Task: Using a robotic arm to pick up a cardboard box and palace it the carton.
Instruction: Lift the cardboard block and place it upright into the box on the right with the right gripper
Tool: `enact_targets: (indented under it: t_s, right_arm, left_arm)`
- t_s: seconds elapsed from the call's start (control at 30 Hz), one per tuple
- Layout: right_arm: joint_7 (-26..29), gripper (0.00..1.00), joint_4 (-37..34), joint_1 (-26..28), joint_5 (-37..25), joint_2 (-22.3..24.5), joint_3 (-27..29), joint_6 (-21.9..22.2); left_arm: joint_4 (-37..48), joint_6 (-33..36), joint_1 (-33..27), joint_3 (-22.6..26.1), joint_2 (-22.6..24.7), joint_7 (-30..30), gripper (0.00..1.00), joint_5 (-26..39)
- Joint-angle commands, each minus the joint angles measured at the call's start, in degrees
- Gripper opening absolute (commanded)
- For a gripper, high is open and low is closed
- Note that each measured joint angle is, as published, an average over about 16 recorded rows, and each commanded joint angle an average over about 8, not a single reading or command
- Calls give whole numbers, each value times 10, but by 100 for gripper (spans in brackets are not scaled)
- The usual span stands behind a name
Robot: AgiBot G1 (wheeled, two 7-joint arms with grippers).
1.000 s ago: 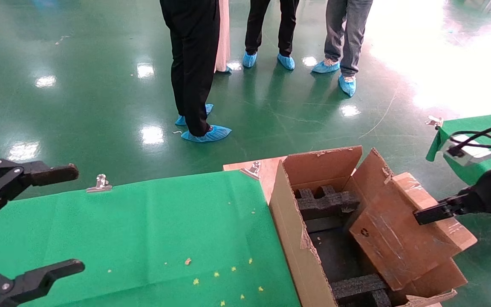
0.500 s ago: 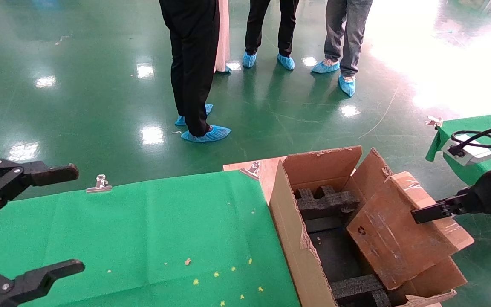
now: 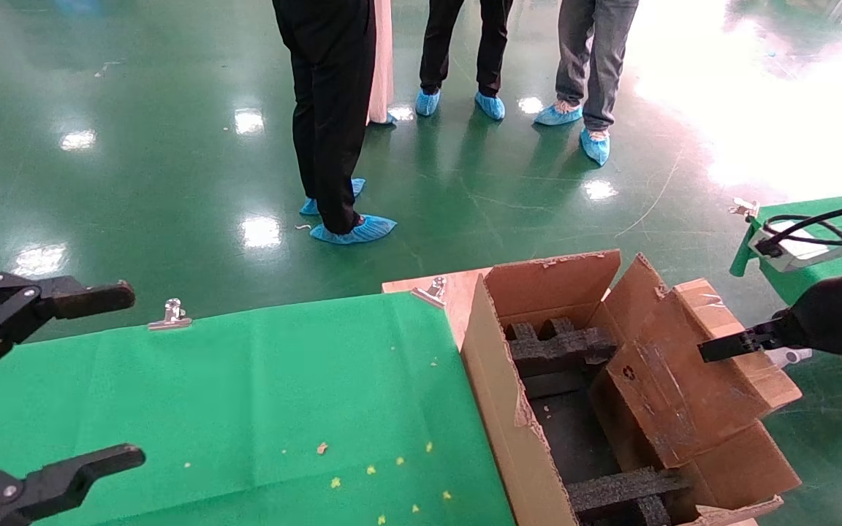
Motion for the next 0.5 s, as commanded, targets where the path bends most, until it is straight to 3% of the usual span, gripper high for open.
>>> enact_targets:
  t_s: [0.03, 0.5]
  right_arm:
    - [10, 0, 4, -2, -6, -2, -3, 7]
    - [53, 0, 7, -52, -11, -26, -14, 72]
  left_arm:
    - [0, 0, 0, 0, 0, 0, 100, 0]
    - [0, 0, 0, 0, 0, 0, 100, 0]
